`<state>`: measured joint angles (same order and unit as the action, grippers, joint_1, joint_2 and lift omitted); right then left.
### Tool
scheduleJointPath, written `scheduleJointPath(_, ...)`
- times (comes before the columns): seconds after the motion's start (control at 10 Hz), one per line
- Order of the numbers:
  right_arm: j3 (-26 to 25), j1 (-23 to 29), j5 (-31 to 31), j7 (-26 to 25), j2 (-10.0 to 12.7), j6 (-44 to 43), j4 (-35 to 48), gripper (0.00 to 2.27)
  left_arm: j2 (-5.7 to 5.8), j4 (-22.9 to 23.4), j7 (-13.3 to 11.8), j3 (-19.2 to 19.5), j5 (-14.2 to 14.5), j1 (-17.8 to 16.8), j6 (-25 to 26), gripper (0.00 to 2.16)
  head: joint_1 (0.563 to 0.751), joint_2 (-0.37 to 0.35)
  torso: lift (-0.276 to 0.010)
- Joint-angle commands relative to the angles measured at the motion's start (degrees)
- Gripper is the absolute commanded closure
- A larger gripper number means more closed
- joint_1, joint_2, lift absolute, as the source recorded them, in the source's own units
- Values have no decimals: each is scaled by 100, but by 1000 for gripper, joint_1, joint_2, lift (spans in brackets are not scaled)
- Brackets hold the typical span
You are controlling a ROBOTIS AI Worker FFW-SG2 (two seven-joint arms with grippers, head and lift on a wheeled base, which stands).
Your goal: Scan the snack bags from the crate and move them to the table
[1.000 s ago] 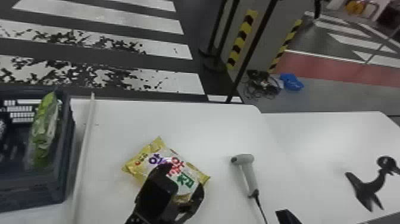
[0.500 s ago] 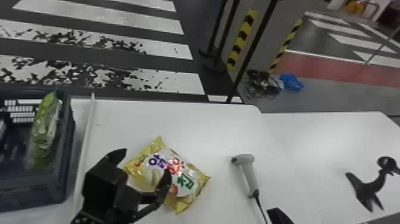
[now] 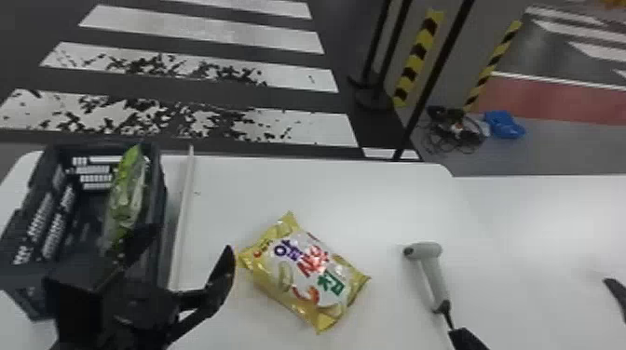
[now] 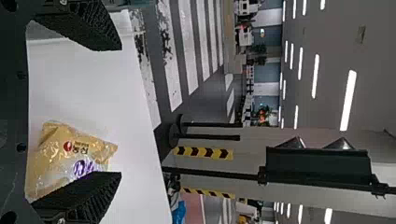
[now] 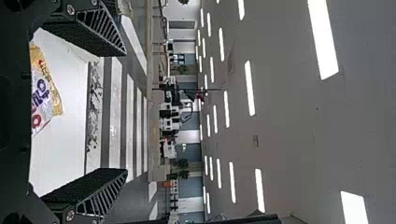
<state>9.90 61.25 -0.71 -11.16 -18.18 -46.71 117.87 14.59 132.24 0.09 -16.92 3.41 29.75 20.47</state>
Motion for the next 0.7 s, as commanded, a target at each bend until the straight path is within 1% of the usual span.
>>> scheduleJointPath(0.0,11,-105,1,0,-1,97,-71,110,26,215,-18,330,19,435,-328,39,695,-197,-95)
scheduleJointPath(0.1,11,-166,-35,9,-10,79,-142,110,35,329,-26,541,45,681,-416,39,695,-167,-95)
scheduleJointPath(0.2,11,-219,-52,17,-19,97,-159,107,35,391,-35,717,98,945,-645,39,695,-139,-95)
scheduleJointPath(0.3,20,-263,-96,26,-27,255,-159,103,35,443,-35,884,107,1165,-785,39,695,-109,-95)
scheduleJointPath(0.4,47,-307,-140,53,-45,484,-159,103,35,443,-53,1051,195,1358,-944,39,695,-78,-95)
scheduleJointPath(0.5,55,-360,-122,228,-45,695,-159,103,35,426,-62,1209,300,1543,-1207,39,695,-60,-95)
scheduleJointPath(0.6,47,-412,-131,404,-45,888,-159,103,26,426,-114,1376,397,1683,-1295,39,695,-23,-95)
